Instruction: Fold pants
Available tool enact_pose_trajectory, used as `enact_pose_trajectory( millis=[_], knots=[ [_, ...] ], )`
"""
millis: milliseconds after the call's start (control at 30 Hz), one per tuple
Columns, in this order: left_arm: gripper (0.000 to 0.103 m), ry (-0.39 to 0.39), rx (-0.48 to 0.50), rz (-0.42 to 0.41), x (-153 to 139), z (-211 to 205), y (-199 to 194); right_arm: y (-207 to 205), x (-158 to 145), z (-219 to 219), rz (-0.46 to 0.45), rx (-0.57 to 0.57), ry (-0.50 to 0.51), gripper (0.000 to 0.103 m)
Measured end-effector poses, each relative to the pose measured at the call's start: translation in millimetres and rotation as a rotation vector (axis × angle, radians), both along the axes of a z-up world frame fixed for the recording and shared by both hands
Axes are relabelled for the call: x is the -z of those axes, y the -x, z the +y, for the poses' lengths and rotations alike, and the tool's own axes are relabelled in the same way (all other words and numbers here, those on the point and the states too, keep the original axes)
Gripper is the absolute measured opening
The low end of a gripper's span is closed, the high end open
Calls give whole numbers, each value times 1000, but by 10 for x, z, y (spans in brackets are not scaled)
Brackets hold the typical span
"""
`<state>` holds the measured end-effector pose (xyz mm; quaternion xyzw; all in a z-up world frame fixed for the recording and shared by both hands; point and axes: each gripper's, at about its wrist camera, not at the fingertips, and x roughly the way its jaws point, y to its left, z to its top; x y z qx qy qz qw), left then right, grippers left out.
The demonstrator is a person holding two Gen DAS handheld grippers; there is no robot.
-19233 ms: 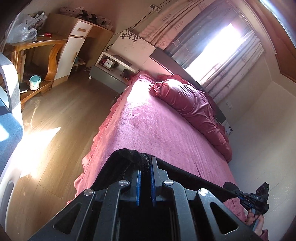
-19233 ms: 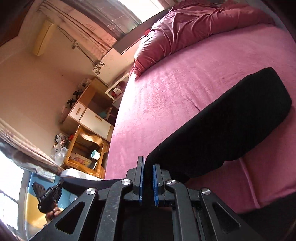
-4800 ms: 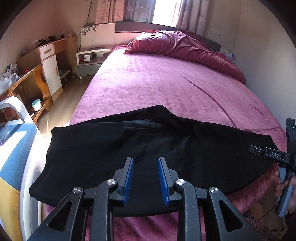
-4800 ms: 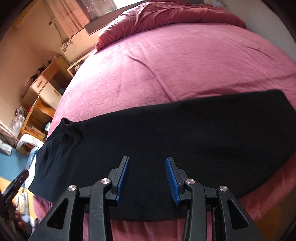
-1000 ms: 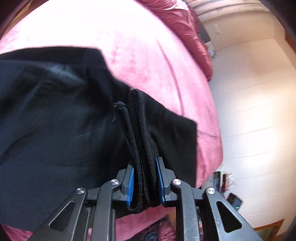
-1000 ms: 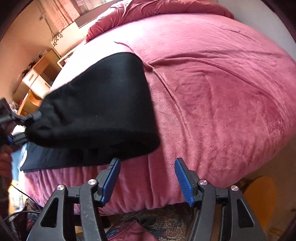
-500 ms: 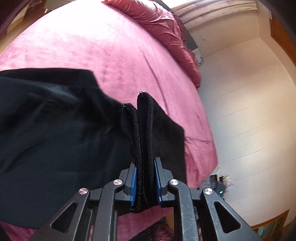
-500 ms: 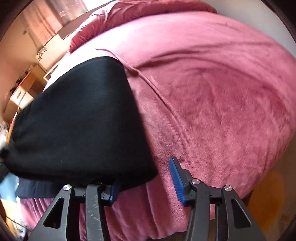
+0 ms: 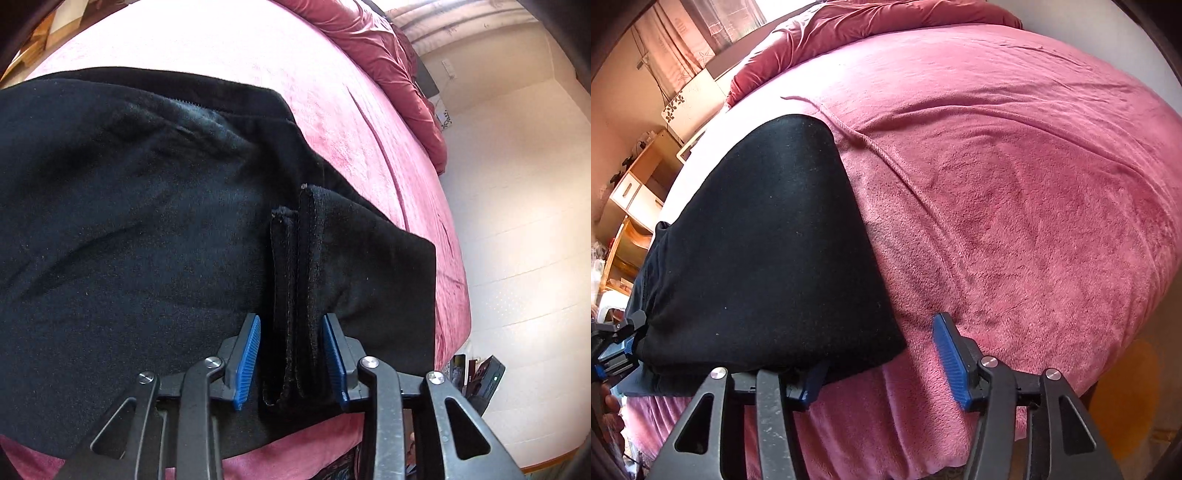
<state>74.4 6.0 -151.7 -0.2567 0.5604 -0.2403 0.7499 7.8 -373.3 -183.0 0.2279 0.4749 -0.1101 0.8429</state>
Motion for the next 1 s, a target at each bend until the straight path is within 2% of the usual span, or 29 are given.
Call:
enact_pose_trajectory(
  millis=[67,167,333,467,533,567,600,800,933,1000],
  knots=[
    [47,26,-13,-4,-21,30,-32,7,7,-10,-3,1,-5,56],
    [50,62,-40,-7,-29,69,-108,13,3,-5,-7,2,-5,57],
    [51,-77,-26,-21,-117,-103,-243,11,4,-20,-14,3,-14,59],
    [51,-114,-21,6,-53,-158,-309,41,-3,-39,-32,7,-31,62],
    [45,-111,-43,18,-3,-131,-308,42,22,-46,-31,6,-32,62],
    [37,-123,-45,12,-1,-113,-294,44,17,-44,-30,5,-29,62],
    [33,-138,-35,0,0,-98,-268,46,14,-42,-29,4,-26,62],
    [23,-173,-3,-48,-9,-125,-169,63,-10,-61,-32,-9,-33,62],
    [17,-174,18,-96,-69,-195,-112,112,-133,-81,19,-89,-15,72],
    [17,-177,32,-126,-143,-202,-81,222,-255,-122,14,-121,5,72]
  ],
)
